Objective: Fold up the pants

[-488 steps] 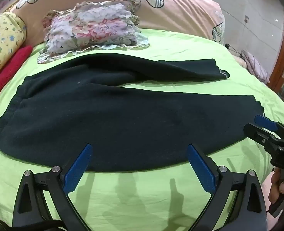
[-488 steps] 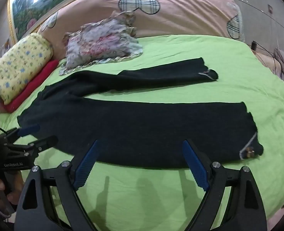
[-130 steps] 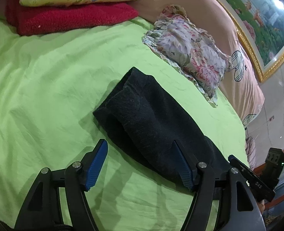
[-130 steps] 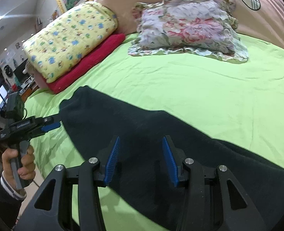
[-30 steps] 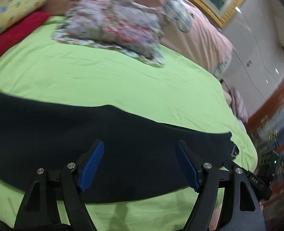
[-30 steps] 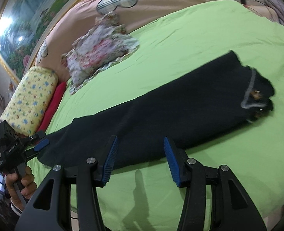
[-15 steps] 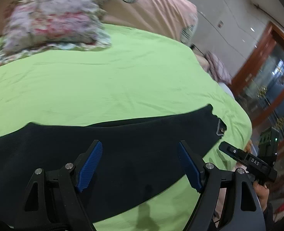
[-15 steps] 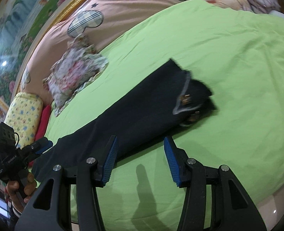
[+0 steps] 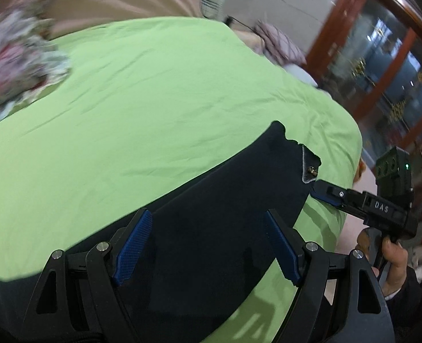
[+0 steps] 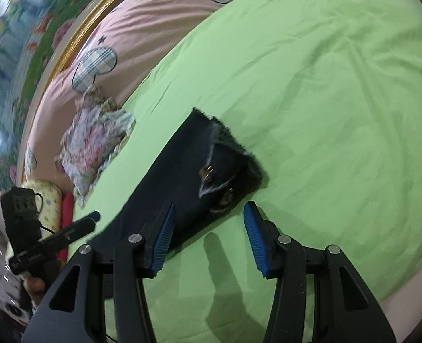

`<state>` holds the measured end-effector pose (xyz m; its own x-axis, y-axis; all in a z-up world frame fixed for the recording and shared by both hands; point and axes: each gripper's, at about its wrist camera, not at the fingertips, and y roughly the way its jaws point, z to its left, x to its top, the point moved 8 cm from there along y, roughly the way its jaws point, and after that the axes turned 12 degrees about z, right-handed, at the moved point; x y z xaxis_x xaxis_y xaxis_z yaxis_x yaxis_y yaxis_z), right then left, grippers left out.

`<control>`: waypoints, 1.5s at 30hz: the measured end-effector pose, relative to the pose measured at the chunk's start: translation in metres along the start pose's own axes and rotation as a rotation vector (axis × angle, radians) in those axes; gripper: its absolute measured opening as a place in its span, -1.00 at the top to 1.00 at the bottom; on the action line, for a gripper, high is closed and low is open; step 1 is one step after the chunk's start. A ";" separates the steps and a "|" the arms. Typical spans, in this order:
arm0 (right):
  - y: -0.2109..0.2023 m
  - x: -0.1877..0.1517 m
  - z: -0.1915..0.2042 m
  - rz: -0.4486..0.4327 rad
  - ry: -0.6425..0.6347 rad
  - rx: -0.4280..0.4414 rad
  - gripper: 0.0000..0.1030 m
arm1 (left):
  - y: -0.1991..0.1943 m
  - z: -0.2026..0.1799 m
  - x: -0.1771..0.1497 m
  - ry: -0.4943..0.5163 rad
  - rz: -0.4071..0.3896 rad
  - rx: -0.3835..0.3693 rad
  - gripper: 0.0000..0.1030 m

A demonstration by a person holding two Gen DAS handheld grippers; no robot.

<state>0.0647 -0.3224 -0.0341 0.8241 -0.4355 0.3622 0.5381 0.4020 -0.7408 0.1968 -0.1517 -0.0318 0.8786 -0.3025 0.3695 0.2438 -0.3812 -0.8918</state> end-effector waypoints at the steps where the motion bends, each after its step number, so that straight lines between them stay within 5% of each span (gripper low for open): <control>1: 0.001 0.002 -0.002 -0.003 0.019 0.012 0.01 | 0.004 -0.003 0.005 0.017 0.009 -0.003 -0.57; 6: 0.007 0.007 -0.002 -0.016 0.034 0.025 0.14 | 0.029 -0.011 0.028 0.068 0.071 -0.031 -0.57; 11: 0.014 0.008 -0.009 -0.002 0.049 0.038 0.63 | 0.056 -0.021 0.051 0.093 0.138 -0.091 -0.57; 23: 0.007 0.009 -0.015 -0.066 0.057 0.101 0.78 | 0.113 -0.043 0.094 0.137 0.217 -0.156 -0.50; 25: 0.008 0.009 -0.015 -0.062 0.054 0.104 0.78 | 0.115 -0.046 0.097 0.135 0.223 -0.156 -0.35; 27: 0.008 0.009 -0.015 -0.060 0.049 0.105 0.78 | 0.113 -0.053 0.095 0.157 0.233 -0.180 0.20; 30: 0.009 0.010 -0.013 -0.056 0.043 0.103 0.78 | 0.109 -0.065 0.089 0.198 0.250 -0.208 0.61; 45: -0.009 0.018 0.019 -0.078 -0.046 0.149 0.78 | 0.052 -0.060 0.085 0.194 0.144 -0.269 0.77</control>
<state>0.0781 -0.3186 -0.0105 0.7844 -0.4338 0.4433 0.6180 0.4848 -0.6190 0.2597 -0.2502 -0.0310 0.7955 -0.5199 0.3111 -0.0160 -0.5314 -0.8470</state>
